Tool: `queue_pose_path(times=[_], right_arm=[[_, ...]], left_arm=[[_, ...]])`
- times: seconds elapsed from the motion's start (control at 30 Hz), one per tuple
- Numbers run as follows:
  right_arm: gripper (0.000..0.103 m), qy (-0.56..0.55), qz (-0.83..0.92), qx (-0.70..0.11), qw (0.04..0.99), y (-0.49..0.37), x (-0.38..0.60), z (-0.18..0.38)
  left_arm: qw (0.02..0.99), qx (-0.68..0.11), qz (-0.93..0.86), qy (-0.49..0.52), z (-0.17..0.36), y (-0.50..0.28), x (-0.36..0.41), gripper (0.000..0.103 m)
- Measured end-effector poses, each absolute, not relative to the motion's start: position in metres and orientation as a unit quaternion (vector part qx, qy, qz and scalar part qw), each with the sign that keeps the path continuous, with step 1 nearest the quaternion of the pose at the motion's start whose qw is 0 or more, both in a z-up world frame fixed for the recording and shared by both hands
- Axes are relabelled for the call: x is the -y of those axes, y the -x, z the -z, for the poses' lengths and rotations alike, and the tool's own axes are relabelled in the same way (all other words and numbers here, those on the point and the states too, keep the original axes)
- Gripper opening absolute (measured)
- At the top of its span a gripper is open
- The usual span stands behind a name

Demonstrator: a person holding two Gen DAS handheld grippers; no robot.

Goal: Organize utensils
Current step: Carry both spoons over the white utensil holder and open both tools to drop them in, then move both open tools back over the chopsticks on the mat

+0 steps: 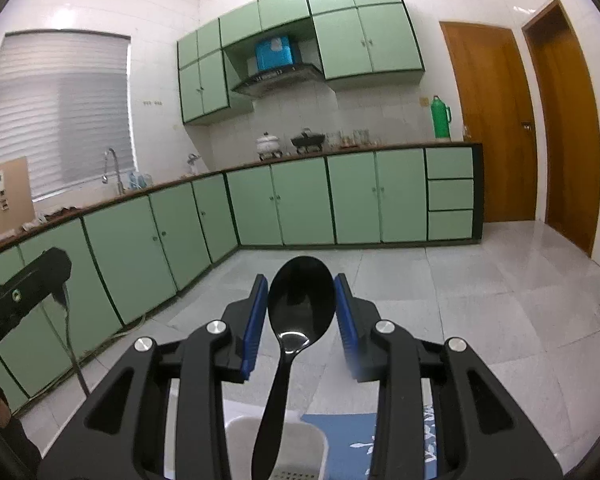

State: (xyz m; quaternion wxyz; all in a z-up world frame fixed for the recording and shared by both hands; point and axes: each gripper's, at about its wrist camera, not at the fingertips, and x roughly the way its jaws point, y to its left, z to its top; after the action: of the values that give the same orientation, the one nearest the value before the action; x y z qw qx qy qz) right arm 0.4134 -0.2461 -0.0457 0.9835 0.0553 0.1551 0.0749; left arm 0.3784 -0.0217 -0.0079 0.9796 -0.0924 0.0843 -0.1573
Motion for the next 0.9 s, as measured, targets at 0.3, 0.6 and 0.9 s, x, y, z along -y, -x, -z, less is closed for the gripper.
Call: queue_pose_path(times=[0.3, 0.6, 0.9], right_arm=[[0.032, -0.051, -0.078, -0.162, 0.982, -0.414, 0.245, 0.058], [0.034, -0.043, -0.076, -0.181, 0.980, -0.418, 0.233, 0.072], [0.044, -0.050, -0.070, -0.196, 0.977, -0.391, 0.242, 0.074]], left_arm=[[0.976, -0.066, 0.167, 0.119, 0.007, -0.380, 0.015, 0.026], [0.979, -0.087, 0.158, 0.090, 0.024, -0.403, 0.030, 0.026], [0.978, -0.122, 0.143, 0.088, 0.035, -0.379, 0.017, 0.031]])
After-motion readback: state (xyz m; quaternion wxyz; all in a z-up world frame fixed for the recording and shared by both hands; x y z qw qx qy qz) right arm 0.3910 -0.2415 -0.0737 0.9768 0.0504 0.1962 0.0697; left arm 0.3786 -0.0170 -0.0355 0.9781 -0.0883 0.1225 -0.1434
